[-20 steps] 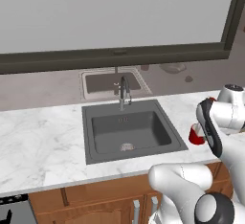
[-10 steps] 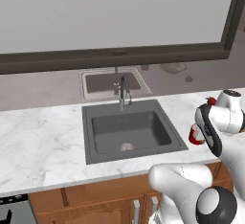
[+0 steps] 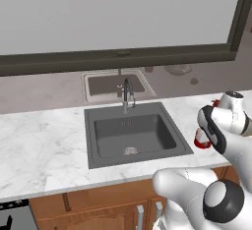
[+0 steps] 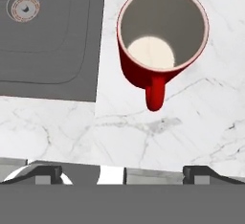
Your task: Pick the mug and place it in the sink. Pick the bowl and place it in the open cabinet and then close the cabinet.
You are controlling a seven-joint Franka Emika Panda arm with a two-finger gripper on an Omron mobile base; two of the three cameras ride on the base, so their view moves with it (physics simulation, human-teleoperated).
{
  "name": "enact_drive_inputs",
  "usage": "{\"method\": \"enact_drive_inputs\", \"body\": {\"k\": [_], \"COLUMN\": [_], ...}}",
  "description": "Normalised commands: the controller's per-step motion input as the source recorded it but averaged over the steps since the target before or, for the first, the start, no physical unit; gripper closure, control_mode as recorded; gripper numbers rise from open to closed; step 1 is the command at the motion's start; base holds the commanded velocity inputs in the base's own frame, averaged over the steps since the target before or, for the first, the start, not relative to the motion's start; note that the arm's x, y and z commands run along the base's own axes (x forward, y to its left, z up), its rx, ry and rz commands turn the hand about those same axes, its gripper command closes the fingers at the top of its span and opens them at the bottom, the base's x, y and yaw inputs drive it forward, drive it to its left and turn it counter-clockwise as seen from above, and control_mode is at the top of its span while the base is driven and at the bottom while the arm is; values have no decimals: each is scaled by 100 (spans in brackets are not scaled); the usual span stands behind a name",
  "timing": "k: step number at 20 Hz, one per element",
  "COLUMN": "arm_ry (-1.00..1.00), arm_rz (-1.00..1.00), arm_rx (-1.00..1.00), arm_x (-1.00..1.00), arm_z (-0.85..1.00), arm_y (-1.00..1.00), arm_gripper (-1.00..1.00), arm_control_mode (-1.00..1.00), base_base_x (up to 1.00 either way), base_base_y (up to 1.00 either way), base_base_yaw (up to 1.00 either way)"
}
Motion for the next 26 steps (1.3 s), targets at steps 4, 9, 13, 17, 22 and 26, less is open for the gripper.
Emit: {"method": "enact_drive_inputs", "body": {"k": [4, 9, 13, 17, 22, 26], "arm_ry": [2, 2, 2, 2, 1, 0], "arm_rz": [4, 3, 4, 4, 3, 2], "arm_rx": [0, 0, 0, 0, 0, 0], "arm_x": [22, 14, 10, 1, 0, 3], "arm_z": [0, -5, -12, -15, -27, -23], "arm_y": [-7, -9, -18, -14, -1, 0], "arm_gripper": [-100, -100, -100, -100, -100, -100], "arm_control_mode": [-100, -100, -100, -100, -100, -100], "base_base_x": [0, 0, 0, 0, 0, 0], "base_base_y": [0, 0, 0, 0, 0, 0], "base_base_yaw": [0, 0, 0, 0, 0, 0]}}
